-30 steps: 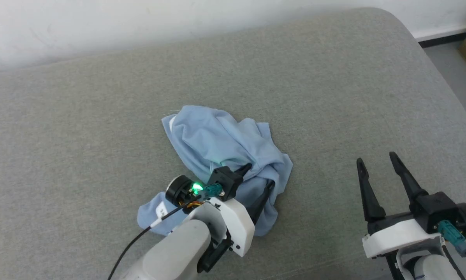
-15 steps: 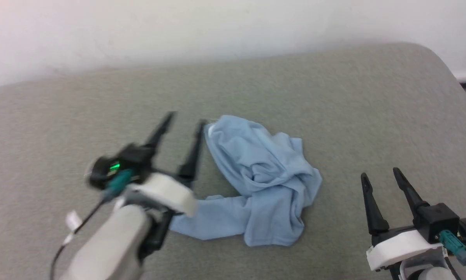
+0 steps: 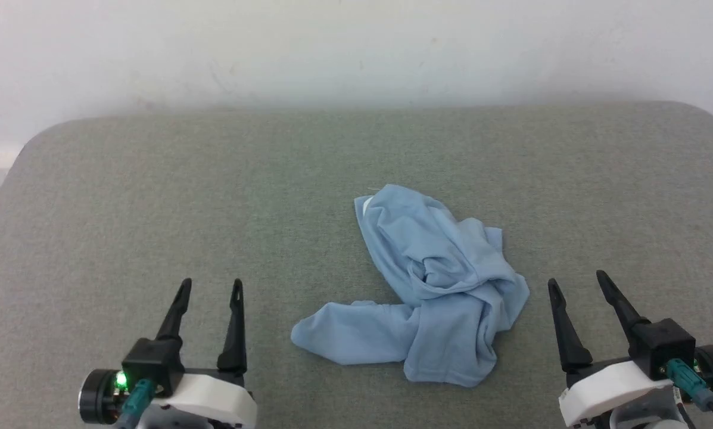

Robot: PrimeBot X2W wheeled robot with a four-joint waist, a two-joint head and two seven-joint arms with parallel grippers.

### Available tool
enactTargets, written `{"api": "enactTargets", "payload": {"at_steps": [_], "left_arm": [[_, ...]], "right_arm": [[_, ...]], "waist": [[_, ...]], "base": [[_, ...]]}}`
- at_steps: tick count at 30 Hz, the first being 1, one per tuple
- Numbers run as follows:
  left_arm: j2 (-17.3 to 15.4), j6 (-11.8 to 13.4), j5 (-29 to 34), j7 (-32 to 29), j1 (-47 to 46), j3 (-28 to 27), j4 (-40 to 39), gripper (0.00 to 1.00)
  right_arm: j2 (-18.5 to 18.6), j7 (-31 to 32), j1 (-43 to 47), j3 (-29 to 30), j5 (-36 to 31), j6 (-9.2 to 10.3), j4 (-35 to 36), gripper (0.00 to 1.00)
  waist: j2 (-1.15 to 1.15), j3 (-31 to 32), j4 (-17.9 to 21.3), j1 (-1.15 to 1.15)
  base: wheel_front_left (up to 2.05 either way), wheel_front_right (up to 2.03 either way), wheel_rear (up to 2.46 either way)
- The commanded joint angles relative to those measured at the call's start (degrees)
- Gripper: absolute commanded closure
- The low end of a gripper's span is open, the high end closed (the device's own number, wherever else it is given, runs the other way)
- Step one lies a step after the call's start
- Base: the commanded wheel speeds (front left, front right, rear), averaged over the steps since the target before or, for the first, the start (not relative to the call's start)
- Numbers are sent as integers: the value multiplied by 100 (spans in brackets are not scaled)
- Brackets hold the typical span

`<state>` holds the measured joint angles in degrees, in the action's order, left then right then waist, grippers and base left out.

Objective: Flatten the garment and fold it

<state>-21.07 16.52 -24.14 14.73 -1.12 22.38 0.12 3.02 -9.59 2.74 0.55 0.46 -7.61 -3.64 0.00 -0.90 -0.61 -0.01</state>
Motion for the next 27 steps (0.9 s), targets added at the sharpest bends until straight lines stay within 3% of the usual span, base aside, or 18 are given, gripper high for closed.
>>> {"api": "enactTargets", "payload": {"at_steps": [1,4,7,15,19,27], "left_arm": [[87,-74,132,26,41,-48,-2,0],[118,-131,429,26,57,-9,47,0],[233,-202,628,26,-17,34,70,0],[728,-422,898,27,-281,66,241,0],[936,-536,1017,27,-425,4,324,0],[1288,-740,1215,27,-539,-161,426,0]], "right_arm": [[-14,63,35,29,-19,12,34,0],[-9,284,-14,60,62,12,65,0],[224,692,-208,152,120,12,84,0],[1275,3178,-1306,-214,1207,12,-292,0],[1741,4109,-1894,-472,1731,12,-491,0],[2210,4593,-2540,-725,1985,12,-1280,0]], "waist": [[0,-76,-138,1],[0,-150,-291,1],[0,-294,-471,1],[0,-897,-1021,1],[0,-1179,-1333,1],[0,-1463,-1876,1]], "base": [[0,0,0],[0,0,0],[0,0,0],[0,0,0],[0,0,0],[0,0,0]]}}
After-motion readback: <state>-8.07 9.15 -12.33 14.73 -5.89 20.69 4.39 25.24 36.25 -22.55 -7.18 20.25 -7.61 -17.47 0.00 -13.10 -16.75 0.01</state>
